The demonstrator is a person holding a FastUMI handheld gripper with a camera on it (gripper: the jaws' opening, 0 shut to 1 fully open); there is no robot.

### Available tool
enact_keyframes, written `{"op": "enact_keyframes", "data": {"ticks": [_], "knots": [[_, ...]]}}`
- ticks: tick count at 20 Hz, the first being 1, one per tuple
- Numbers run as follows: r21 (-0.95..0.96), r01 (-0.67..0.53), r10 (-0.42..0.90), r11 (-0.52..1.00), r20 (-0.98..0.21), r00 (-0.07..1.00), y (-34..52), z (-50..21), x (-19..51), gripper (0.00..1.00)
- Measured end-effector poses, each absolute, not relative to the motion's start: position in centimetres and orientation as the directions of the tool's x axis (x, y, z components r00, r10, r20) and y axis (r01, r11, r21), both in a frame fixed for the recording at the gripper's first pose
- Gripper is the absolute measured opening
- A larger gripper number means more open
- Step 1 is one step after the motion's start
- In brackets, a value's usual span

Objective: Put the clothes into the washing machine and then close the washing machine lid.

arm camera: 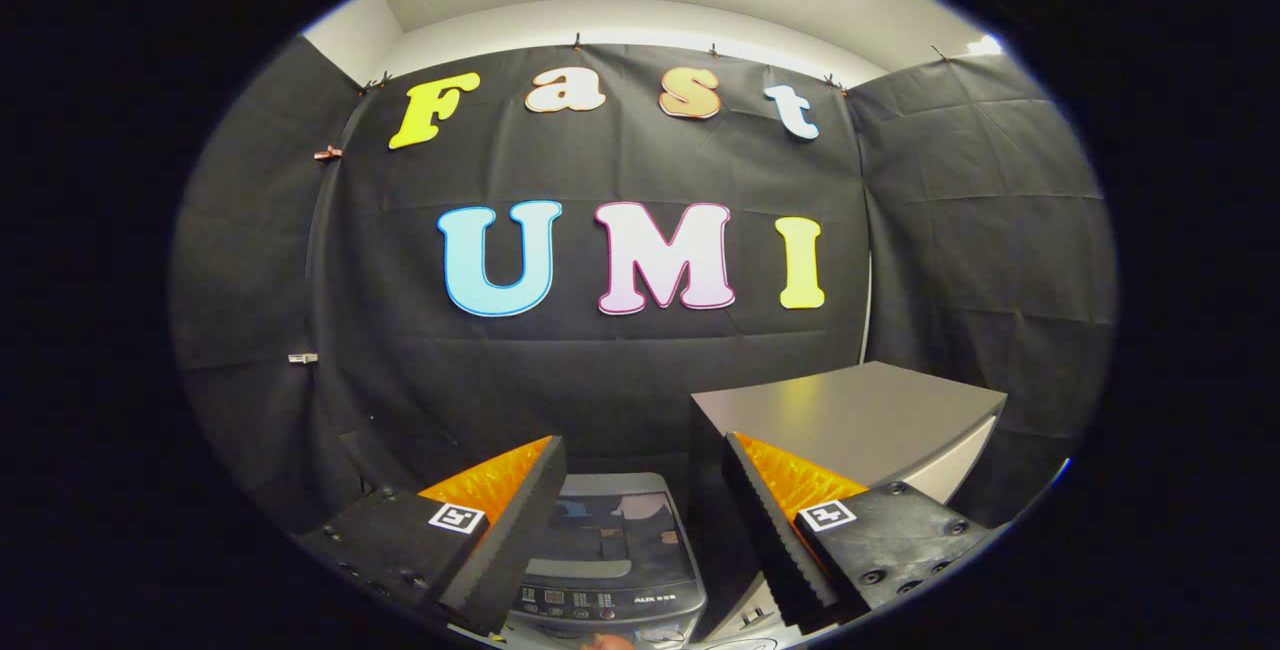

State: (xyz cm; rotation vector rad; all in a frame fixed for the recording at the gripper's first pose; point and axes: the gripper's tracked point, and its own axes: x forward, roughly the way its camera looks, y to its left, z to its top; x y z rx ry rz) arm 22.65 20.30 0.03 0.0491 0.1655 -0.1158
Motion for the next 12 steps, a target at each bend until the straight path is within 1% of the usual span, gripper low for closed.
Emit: {"op": "enact_keyframes", "data": {"ticks": [5, 8, 12], "knots": [[0.030, 0.086, -0.083, 0.996, -0.092, 0.992, 19.1, 0.5, 16.1, 0.97], [0.004, 0.094, -0.094, 0.996, -0.058, 0.994, 17.7, 1.7, 11.4, 0.97], [0.001, 0.138, -0.137, 0.990, -0.082, 0.987, 16.5, 0.8, 6.7, 0.97]]}}
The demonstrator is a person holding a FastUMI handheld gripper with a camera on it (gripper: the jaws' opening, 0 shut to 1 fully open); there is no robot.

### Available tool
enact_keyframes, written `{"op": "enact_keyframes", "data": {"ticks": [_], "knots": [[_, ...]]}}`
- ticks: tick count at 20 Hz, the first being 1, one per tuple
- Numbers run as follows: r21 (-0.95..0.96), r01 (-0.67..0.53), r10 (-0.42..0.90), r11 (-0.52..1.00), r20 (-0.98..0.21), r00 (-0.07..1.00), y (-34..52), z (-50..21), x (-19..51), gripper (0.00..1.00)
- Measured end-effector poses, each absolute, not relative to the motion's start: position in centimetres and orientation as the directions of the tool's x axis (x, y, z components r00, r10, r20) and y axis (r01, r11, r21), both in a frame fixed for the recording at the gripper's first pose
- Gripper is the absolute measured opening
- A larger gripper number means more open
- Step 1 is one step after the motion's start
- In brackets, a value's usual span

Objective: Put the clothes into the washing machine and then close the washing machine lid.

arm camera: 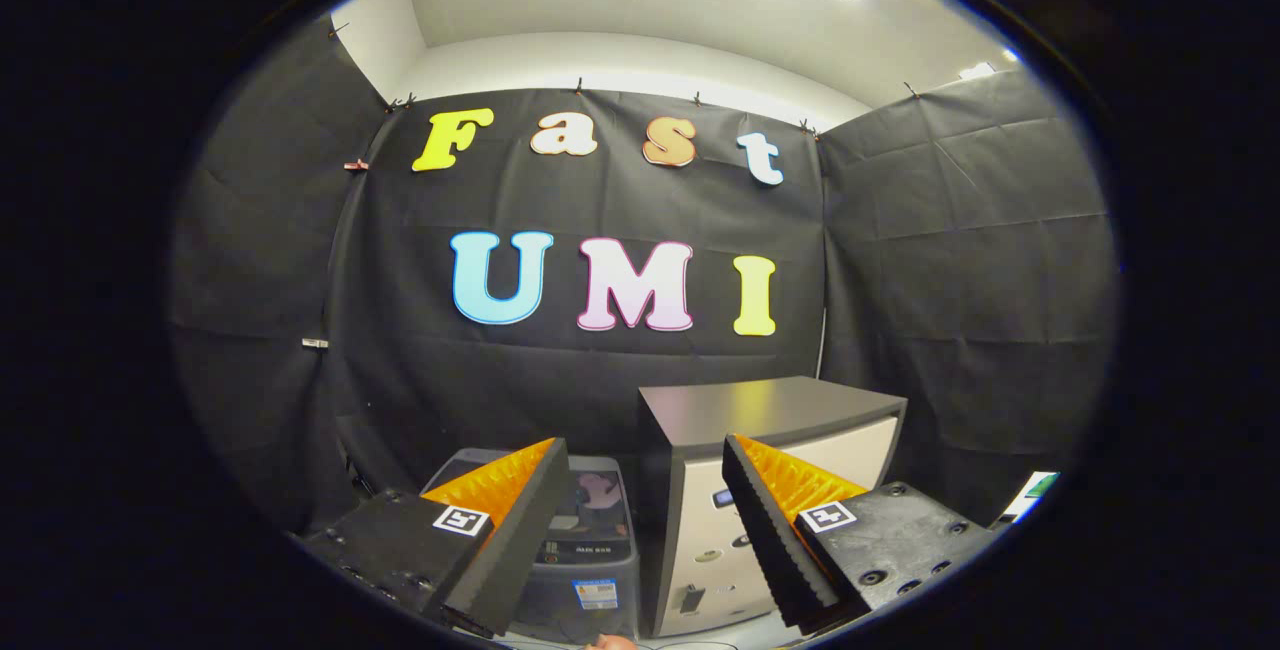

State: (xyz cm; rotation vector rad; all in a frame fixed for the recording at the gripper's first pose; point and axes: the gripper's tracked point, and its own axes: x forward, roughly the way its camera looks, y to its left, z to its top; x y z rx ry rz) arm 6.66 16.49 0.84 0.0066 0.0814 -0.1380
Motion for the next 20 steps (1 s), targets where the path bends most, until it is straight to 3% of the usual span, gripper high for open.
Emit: {"op": "enact_keyframes", "data": {"ticks": [8, 20], "knots": [[-0.021, 0.110, -0.112, 0.994, -0.166, 0.980, 15.1, -1.7, 4.8, 0.97], [-0.061, 0.104, -0.112, 0.993, -0.142, 0.983, 11.4, 0.0, 4.9, 0.98]]}}
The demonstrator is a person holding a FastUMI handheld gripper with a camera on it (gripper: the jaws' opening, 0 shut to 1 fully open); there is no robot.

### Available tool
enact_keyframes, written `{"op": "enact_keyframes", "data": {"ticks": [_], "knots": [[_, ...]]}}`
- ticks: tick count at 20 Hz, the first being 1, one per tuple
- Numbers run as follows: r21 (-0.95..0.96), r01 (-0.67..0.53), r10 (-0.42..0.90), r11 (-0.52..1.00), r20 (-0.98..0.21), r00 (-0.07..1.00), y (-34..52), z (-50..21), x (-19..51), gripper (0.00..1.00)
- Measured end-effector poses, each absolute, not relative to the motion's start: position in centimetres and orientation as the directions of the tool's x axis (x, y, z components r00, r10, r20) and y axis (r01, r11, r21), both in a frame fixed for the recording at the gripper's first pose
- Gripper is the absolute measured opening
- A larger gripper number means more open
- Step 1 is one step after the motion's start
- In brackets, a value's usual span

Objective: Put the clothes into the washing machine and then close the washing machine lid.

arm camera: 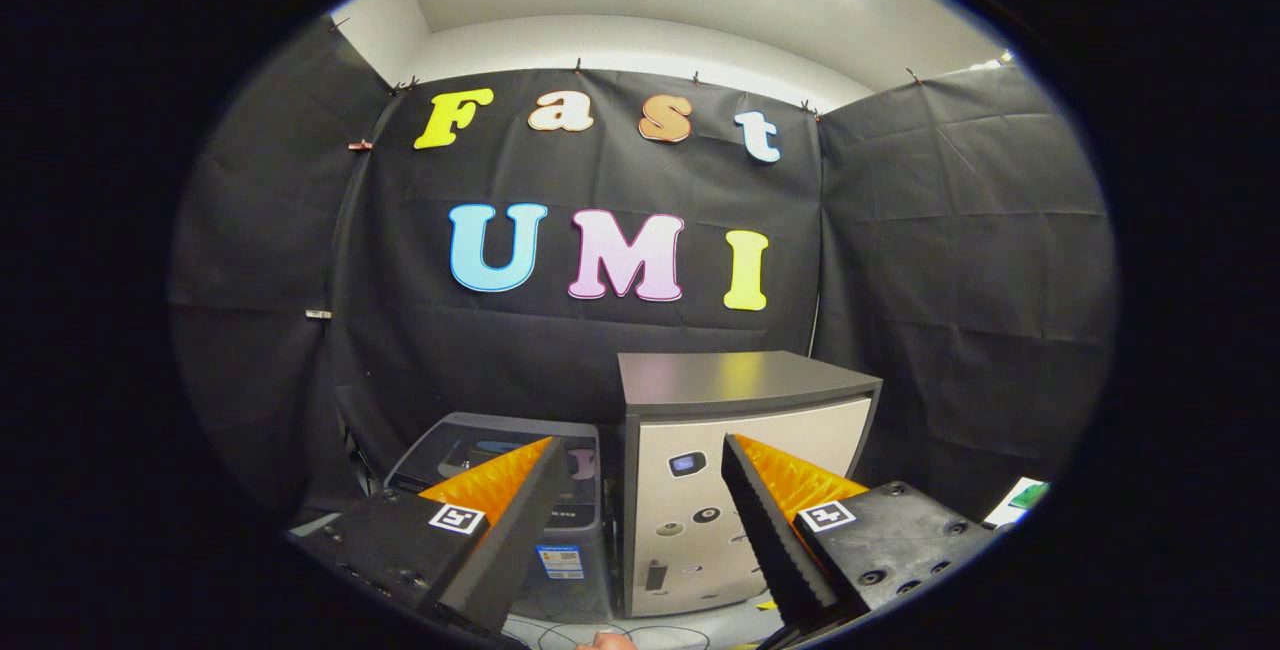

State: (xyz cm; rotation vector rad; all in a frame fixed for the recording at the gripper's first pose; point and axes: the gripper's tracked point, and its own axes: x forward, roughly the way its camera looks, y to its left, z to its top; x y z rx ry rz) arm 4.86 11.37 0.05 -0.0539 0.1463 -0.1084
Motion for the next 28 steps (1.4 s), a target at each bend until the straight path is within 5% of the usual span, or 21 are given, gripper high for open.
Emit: {"op": "enact_keyframes", "data": {"ticks": [28], "knots": [[-0.008, -0.013, 0.012, 1.000, -0.135, 0.991, 15.2, 1.2, 5.0, 0.98]]}}
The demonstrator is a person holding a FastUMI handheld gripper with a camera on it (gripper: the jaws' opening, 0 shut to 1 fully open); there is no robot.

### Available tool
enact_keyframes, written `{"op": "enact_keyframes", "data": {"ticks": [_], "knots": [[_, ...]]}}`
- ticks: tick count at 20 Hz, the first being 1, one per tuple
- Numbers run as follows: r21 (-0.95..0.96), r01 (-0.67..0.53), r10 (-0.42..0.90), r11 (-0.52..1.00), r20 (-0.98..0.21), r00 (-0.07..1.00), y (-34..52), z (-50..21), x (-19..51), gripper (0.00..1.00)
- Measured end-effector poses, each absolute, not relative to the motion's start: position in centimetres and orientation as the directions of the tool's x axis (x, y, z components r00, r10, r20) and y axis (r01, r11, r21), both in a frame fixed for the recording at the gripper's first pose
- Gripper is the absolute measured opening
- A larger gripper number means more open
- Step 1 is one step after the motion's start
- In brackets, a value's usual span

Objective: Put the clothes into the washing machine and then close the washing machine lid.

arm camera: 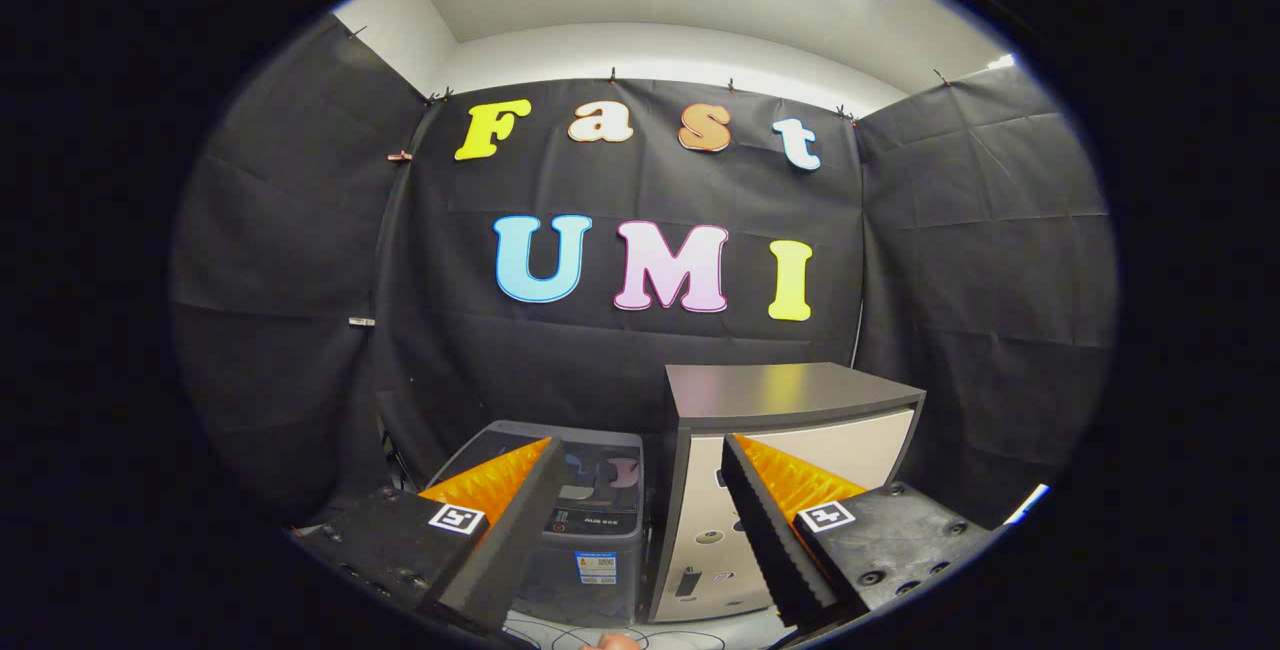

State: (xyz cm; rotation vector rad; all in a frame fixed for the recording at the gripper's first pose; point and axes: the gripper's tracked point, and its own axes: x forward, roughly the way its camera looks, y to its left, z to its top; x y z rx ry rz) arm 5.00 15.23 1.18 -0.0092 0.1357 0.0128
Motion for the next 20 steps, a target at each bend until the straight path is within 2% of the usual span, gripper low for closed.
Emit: {"op": "enact_keyframes", "data": {"ticks": [20], "knots": [[0.048, 0.013, -0.006, 0.999, -0.142, 0.990, 14.0, 0.5, 4.6, 0.98]]}}
